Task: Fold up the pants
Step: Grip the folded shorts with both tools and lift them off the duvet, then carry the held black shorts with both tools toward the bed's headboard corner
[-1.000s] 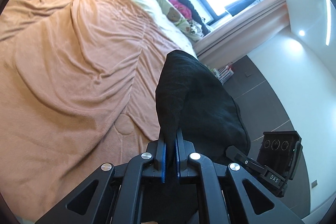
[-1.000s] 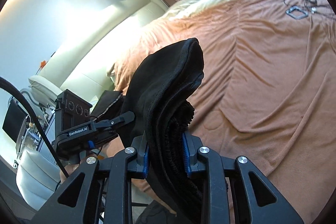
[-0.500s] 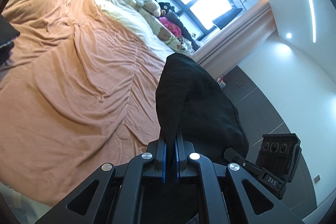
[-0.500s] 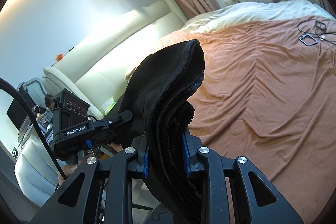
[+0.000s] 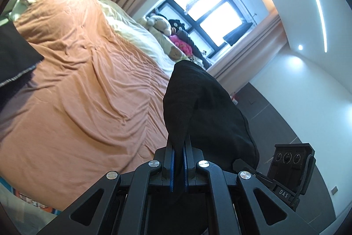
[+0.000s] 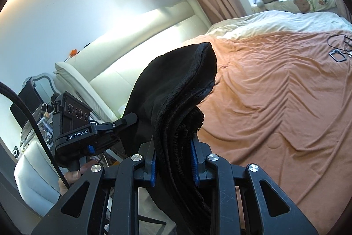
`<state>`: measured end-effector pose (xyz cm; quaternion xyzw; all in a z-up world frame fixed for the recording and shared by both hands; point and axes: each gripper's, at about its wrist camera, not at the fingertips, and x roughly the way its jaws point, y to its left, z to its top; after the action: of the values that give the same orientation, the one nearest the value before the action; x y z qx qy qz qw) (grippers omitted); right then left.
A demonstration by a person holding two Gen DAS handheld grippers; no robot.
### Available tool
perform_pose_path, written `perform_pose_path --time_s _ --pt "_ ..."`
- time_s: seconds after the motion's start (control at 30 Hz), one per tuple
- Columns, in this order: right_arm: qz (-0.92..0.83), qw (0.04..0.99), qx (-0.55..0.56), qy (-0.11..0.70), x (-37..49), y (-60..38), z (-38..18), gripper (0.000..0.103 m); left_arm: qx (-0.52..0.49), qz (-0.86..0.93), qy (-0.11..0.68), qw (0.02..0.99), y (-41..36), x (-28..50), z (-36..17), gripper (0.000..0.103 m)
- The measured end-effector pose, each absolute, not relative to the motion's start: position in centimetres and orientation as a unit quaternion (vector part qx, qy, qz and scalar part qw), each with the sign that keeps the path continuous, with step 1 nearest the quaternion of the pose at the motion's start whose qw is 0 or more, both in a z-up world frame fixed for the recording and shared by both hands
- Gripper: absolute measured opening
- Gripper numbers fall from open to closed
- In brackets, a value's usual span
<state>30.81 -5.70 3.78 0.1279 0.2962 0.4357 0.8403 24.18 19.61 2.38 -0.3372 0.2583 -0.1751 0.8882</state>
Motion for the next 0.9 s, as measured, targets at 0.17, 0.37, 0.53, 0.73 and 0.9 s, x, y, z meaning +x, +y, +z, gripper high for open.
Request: perform_pose_path --time_s 0.17,0.37,0.53,0.73,0.9 --pt "0.448 0.837 0.107 0.296 31.2 -2.3 4.2 0.020 -0.349 -0.163 0.241 0.891 22.9 23.1 2.7 0.006" --pt "0.465 0.833 0.082 0.288 31.5 1.8 5.0 0.020 -0.356 -0.147 0.222 0.896 27.3 21.3 3.0 0.005" --pt "0.481 0.825 0.074 0.287 31.9 5.4 4.8 0.020 -0.361 -0.128 0.211 0.899 31.1 20.0 3.2 0.005" --pt "0.495 0.816 0.071 0.291 32.4 9.5 3.8 0.020 -0.367 -0.104 0.203 0.902 35.5 18.5 3.2 0.005" --pt "0.505 0.808 0.056 0.298 32.7 13.2 3.2 0.020 -0.377 -0.084 0.191 0.903 39.3 16.8 2.9 0.005"
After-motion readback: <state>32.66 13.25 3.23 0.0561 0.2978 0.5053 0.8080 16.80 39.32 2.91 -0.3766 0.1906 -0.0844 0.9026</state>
